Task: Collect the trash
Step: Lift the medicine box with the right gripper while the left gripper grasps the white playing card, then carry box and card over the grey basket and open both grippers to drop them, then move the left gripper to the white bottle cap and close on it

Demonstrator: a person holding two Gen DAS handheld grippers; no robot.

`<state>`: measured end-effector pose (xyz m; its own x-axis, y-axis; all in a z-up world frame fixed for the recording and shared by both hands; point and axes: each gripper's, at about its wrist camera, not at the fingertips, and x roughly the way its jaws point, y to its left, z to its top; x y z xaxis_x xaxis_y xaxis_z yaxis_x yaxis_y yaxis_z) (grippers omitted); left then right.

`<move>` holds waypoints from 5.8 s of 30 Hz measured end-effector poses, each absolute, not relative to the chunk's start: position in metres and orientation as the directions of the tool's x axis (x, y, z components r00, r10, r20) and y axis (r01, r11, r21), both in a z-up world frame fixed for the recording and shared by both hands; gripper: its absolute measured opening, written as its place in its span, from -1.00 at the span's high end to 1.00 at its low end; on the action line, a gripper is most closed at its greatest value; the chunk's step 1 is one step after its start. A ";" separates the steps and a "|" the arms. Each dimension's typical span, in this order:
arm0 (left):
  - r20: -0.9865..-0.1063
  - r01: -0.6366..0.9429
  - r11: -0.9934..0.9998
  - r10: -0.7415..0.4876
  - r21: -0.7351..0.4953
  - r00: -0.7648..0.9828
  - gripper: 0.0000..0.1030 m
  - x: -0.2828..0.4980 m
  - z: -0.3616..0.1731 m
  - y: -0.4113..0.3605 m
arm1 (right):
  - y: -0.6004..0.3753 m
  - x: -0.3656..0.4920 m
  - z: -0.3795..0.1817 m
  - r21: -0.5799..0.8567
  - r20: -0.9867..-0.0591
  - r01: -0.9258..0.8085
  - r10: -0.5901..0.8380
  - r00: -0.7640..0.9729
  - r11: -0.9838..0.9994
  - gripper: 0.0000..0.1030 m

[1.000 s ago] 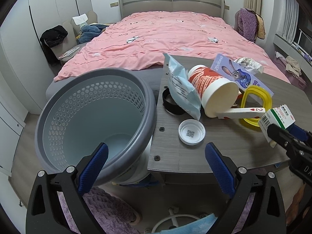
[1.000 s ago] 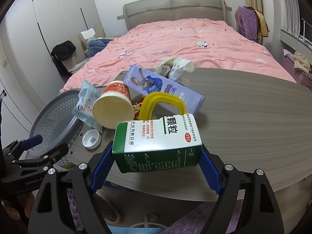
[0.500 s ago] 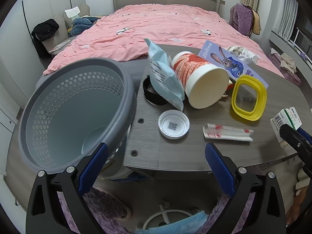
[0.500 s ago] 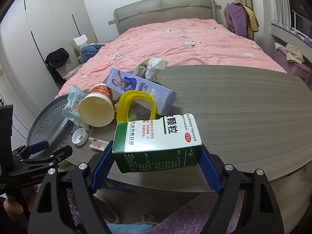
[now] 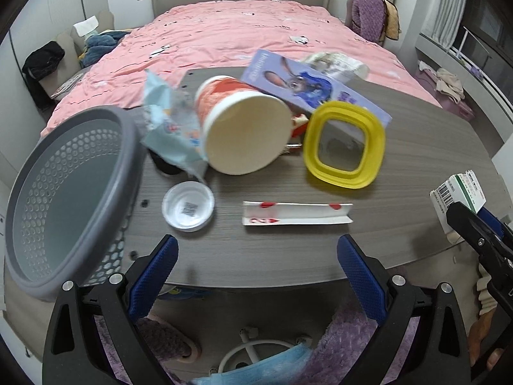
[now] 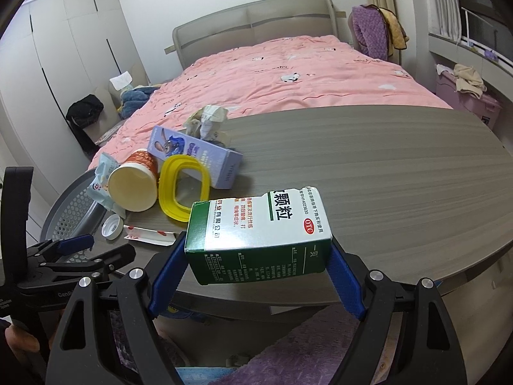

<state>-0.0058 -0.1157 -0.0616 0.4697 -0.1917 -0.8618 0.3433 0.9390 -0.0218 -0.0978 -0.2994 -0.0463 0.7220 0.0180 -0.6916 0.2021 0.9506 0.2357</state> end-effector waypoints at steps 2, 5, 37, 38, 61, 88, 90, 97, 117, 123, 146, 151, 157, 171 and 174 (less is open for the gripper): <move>-0.865 0.358 0.934 -0.194 -0.018 0.463 -0.84 -0.006 -0.063 -0.124 | -0.304 -0.100 -0.047 0.241 -0.690 0.210 0.015 0.724 0.948 -0.55; -0.868 0.375 0.927 -0.185 0.001 0.460 -0.84 -0.005 -0.066 -0.137 | -0.311 -0.104 -0.048 0.250 -0.684 0.217 0.014 0.729 0.943 -0.55; -0.870 0.361 0.932 -0.162 0.020 0.466 -0.70 0.013 -0.083 -0.161 | -0.319 -0.106 -0.053 0.274 -0.680 0.229 0.020 0.733 0.934 -0.55; -0.868 0.366 0.930 -0.166 0.020 0.469 -0.63 0.012 -0.082 -0.160 | -0.319 -0.106 -0.053 0.274 -0.680 0.229 0.020 0.733 0.934 -0.55; -0.718 0.212 0.976 -0.118 0.042 0.686 -0.63 0.014 0.006 -0.033 | -0.226 -0.047 -0.001 0.237 -0.630 -0.009 0.161 0.759 0.971 -0.55; -0.770 -0.084 0.994 0.110 0.073 0.629 -0.63 0.066 -0.034 0.135 | -0.036 0.068 -0.015 0.180 -0.714 -0.330 0.354 0.604 0.927 -0.68; -0.775 -0.084 0.994 0.110 0.074 0.623 -0.63 0.067 -0.036 0.137 | -0.036 0.069 -0.015 0.179 -0.710 -0.324 0.350 0.611 0.929 -0.75; -0.785 -0.090 0.993 0.111 0.070 0.610 -0.64 0.068 -0.037 0.138 | -0.035 0.066 -0.013 0.163 -0.708 -0.325 0.340 0.619 0.932 -0.78; -0.791 -0.132 0.990 0.116 0.045 0.601 -0.64 0.061 -0.038 0.149 | -0.032 0.062 -0.013 0.162 -0.709 -0.330 0.342 0.617 0.930 -0.78; -0.794 -0.137 0.990 0.097 0.018 0.600 -0.64 0.056 -0.035 0.155 | -0.032 0.058 -0.013 0.164 -0.706 -0.326 0.342 0.620 0.931 -0.78; -0.784 -0.005 1.000 -0.001 -0.006 0.621 -0.64 0.022 -0.023 0.101 | -0.111 0.013 -0.018 0.200 -0.708 -0.193 0.278 0.649 0.961 -0.78; -0.790 0.088 0.996 -0.055 0.000 0.611 -0.64 0.017 -0.025 0.062 | -0.145 -0.003 -0.026 0.191 -0.728 -0.124 0.226 0.648 0.974 -0.78; -0.807 0.189 0.982 -0.119 -0.009 0.579 -0.64 0.013 -0.033 0.018 | -0.185 -0.024 -0.035 0.176 -0.743 -0.042 0.160 0.650 0.984 -0.78; -0.828 0.259 0.964 -0.096 0.061 0.552 -0.64 0.011 -0.056 -0.049 | -0.242 -0.057 -0.048 0.235 -0.727 0.043 0.147 0.671 0.971 -0.78; -0.829 0.259 0.963 -0.081 0.079 0.554 -0.64 0.012 -0.059 -0.058 | -0.249 -0.059 -0.048 0.257 -0.717 0.050 0.156 0.679 0.965 -0.78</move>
<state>0.0121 -0.0576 -0.0586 0.5539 -0.0812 -0.8286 0.2590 0.9627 0.0788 -0.0591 -0.2491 -0.0482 0.6793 0.1557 -0.7172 0.0496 0.9653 0.2565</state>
